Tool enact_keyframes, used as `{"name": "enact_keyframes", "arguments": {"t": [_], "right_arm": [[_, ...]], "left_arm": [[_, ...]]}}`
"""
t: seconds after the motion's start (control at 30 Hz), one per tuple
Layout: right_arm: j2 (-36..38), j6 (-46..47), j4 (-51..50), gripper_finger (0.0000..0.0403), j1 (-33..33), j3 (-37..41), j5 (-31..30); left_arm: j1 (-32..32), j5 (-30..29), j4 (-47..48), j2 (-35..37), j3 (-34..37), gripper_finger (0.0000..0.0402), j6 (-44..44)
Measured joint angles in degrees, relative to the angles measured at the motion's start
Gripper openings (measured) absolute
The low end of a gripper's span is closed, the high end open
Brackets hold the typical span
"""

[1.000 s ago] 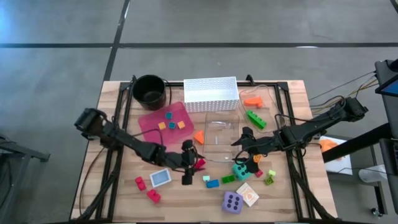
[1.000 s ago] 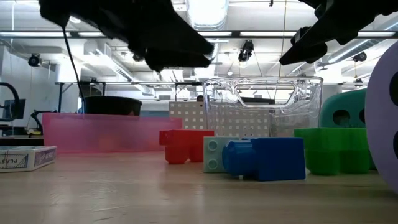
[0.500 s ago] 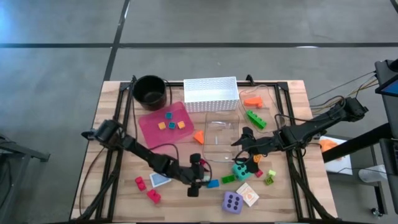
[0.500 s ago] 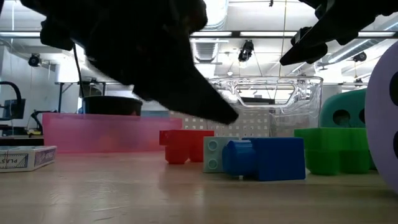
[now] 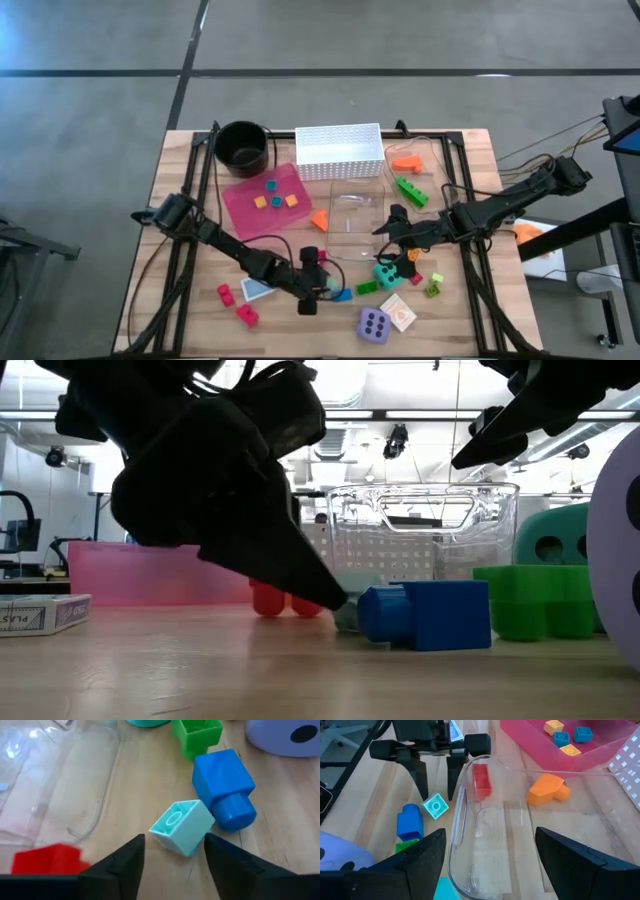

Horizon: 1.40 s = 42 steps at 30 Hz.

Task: Pick & Place Toys
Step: Put the light blue game piece into the red bin

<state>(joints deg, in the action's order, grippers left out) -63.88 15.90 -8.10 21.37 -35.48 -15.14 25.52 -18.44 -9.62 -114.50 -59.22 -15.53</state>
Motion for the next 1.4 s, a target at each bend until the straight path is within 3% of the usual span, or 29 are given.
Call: {"name": "enact_keyframes", "arguments": {"t": [0.27,0.6,0.73,0.9,1.1,1.4], "right_arm": [[0.0,0.0,0.0,0.0306,0.0,0.04,0.0],[-0.02,0.0,-0.02,0.0306,0.0,0.04,0.0],[-0.01,0.0,-0.01,0.0306,0.0,0.04,0.01],[0.0,0.0,0.0,0.0306,0.0,0.04,0.02],[-0.01,0.0,0.0,0.0306,0.0,0.04,0.02],[-0.01,0.0,0.09,0.0306,0.0,0.04,0.04]], "left_arm": [[0.0,1.11,-1.71,0.0,-0.07,0.0114,-0.07],[-0.04,2.62,-3.45,0.0,-0.17,0.0105,0.46],[-0.27,3.01,-3.28,0.0,-1.89,0.0124,4.4],[-0.71,3.34,-2.42,0.0,-4.54,0.0178,12.25],[-2.75,12.65,0.94,-0.21,-6.53,0.0236,21.3],[-5.81,16.9,2.1,-0.75,-6.45,0.0251,26.3]]}}
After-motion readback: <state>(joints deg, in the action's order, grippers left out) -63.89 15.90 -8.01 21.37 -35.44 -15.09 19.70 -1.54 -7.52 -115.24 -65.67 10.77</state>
